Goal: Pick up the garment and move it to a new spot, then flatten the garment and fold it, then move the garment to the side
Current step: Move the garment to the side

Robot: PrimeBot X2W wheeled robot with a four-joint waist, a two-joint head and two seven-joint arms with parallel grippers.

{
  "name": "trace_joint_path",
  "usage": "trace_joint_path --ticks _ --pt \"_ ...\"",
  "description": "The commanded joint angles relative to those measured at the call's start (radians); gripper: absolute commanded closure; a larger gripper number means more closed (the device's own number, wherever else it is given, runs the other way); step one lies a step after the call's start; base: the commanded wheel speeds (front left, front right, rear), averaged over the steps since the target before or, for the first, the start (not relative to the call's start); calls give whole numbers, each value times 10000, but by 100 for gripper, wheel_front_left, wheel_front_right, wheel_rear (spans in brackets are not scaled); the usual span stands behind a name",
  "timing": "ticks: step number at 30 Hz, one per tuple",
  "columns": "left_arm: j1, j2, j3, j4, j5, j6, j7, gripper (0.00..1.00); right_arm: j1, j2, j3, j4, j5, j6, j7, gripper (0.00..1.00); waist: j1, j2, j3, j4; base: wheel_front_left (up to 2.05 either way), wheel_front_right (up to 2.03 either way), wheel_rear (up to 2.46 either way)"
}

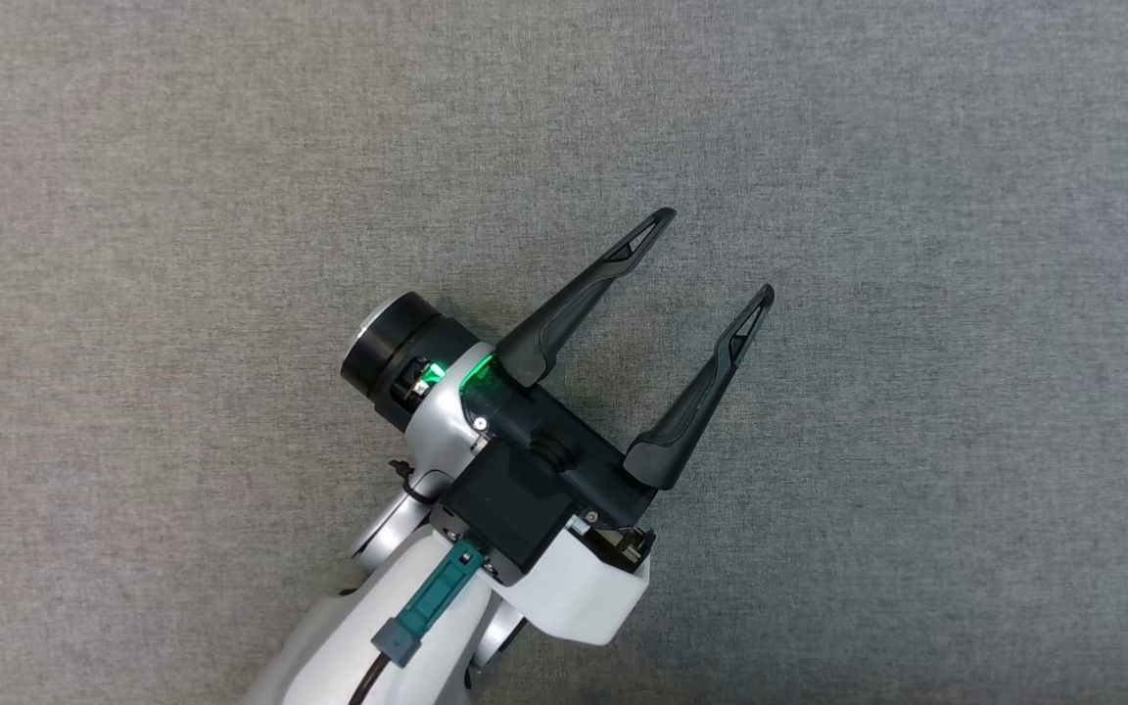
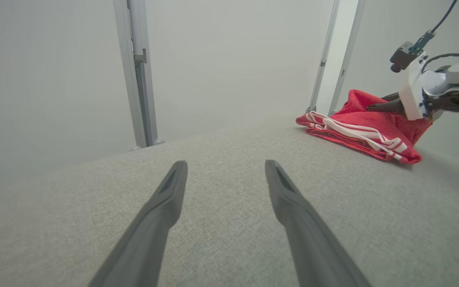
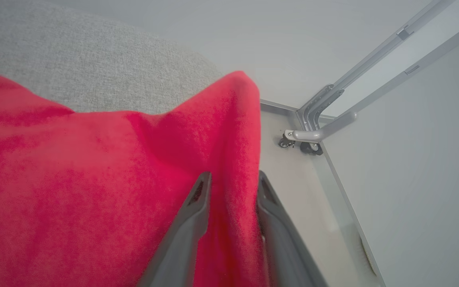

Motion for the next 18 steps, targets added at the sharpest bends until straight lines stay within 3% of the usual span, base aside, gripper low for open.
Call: trace_joint_path --ticks 1,8,18 --pt "-83 32 38 12 -58 76 -36 0 -78 72 -54 9 -136 -5 78 0 0 0 -130 21 0 0 0" --pt "315 35 120 89 -165 220 -36 0 -643 705 -6 -464 -298 -4 -142 0 0 0 -977 -93 0 0 0" --pt "1405 40 915 213 -165 458 -36 0 -996 2061 1842 -1763 -11 -4 -487 0 0 0 -3095 -269 0 0 0"
